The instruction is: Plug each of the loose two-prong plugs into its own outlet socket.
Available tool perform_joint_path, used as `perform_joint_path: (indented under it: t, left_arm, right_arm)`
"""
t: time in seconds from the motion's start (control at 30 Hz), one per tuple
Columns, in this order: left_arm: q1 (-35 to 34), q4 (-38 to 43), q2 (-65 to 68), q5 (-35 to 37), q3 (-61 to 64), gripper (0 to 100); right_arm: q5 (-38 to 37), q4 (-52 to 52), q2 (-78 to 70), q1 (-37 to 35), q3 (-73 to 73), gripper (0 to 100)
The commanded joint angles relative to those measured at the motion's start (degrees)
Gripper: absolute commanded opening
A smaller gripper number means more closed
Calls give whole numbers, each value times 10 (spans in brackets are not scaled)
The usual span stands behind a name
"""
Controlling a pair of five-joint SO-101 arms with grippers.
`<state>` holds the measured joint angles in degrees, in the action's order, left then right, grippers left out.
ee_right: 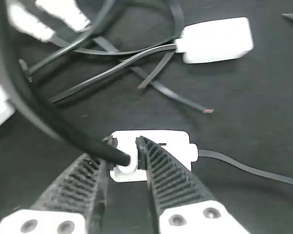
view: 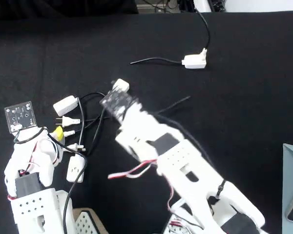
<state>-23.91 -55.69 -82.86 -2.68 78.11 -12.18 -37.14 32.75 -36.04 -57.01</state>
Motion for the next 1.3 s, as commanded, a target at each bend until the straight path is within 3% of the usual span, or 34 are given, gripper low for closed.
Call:
perform_joint_path:
  t: [0.0, 0.3, 0.47, 0.77, 0.9, 1.07, 1.27]
  left_arm:
    - [-7, 6, -6, -6, -1, 230]
    - [-7, 6, -6, -6, -1, 230]
    - [-7, 11, -6, -7, 7, 230]
    - [-7, 11, -6, -7, 9, 230]
    - [-7, 11, -6, -7, 10, 230]
    - [-7, 11, -6, -7, 10, 230]
    - [-7, 11, -6, -7, 10, 230]
  right_arm:
    - [-42, -3, 1, 81, 70, 11]
    - [-66, 68, -135, 262, 206, 11]
    - [-44, 111, -273, 315, 298, 11]
    - [51, 115, -492, 331, 496, 12]
    - [52, 114, -542, 328, 543, 24]
    - [51, 78, -538, 319, 552, 145]
    - [54, -28, -440, 298, 547, 152]
